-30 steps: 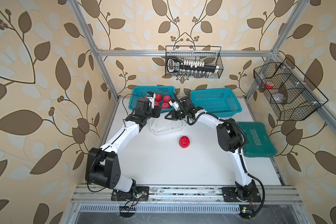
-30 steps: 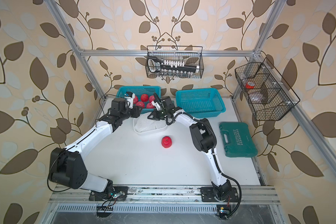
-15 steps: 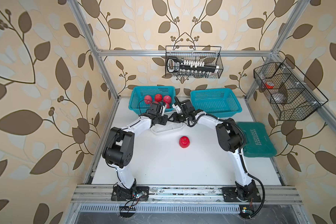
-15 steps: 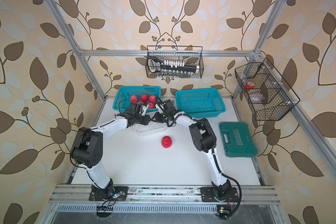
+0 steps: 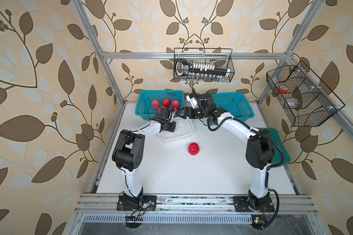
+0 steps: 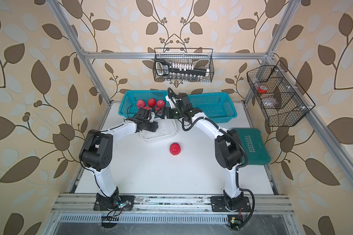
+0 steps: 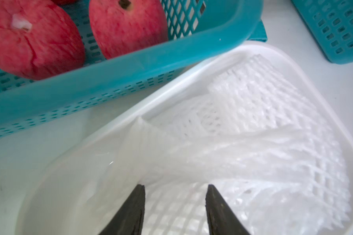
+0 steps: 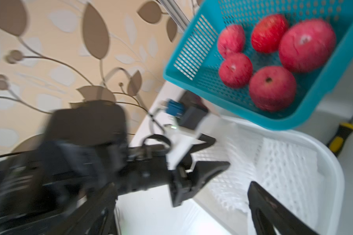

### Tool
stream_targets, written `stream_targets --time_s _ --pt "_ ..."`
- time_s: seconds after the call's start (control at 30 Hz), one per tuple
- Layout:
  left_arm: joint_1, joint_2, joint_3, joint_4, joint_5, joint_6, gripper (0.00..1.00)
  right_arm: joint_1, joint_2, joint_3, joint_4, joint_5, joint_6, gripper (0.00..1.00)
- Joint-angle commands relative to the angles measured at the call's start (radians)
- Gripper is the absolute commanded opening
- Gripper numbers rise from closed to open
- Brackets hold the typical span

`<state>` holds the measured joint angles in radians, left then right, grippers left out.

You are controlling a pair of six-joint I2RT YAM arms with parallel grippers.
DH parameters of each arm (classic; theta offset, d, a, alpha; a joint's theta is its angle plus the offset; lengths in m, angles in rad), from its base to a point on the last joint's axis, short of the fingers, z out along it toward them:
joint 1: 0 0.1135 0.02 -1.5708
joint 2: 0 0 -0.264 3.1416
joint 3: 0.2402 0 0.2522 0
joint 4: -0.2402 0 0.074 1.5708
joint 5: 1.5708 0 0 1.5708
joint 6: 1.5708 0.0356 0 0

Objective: Remove foam nets from apples
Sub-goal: Place the foam net into the storage box.

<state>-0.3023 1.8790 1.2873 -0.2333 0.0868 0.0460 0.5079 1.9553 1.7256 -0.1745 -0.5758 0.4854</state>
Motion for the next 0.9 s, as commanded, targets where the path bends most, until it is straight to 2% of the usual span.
stream_targets --time_s 0.0,0.2,0.53,0.73,0.87 --pt "-0.011 0.019 0.049 -0.014 0.008 0.019 0.5 -0.011 -0.064 -0.071 0.063 -0.092 0.0 1.0" --pt "-0.012 0.073 0.086 -0.037 0.014 0.023 0.51 -0.023 -0.25 -0.335 0.242 -0.027 -0.041 1.0" --pt "-0.021 0.13 0.173 -0.151 0.008 0.026 0.52 -0.032 -0.439 -0.748 0.37 0.086 -0.167 1.0" --pt "-0.036 0.161 0.23 -0.247 -0.007 0.035 0.54 -0.032 -0.6 -1.015 0.596 0.234 -0.159 0.99" --pt "-0.041 0.186 0.257 -0.285 -0.014 0.026 0.55 -0.032 -0.62 -1.149 0.78 0.278 -0.137 1.0"
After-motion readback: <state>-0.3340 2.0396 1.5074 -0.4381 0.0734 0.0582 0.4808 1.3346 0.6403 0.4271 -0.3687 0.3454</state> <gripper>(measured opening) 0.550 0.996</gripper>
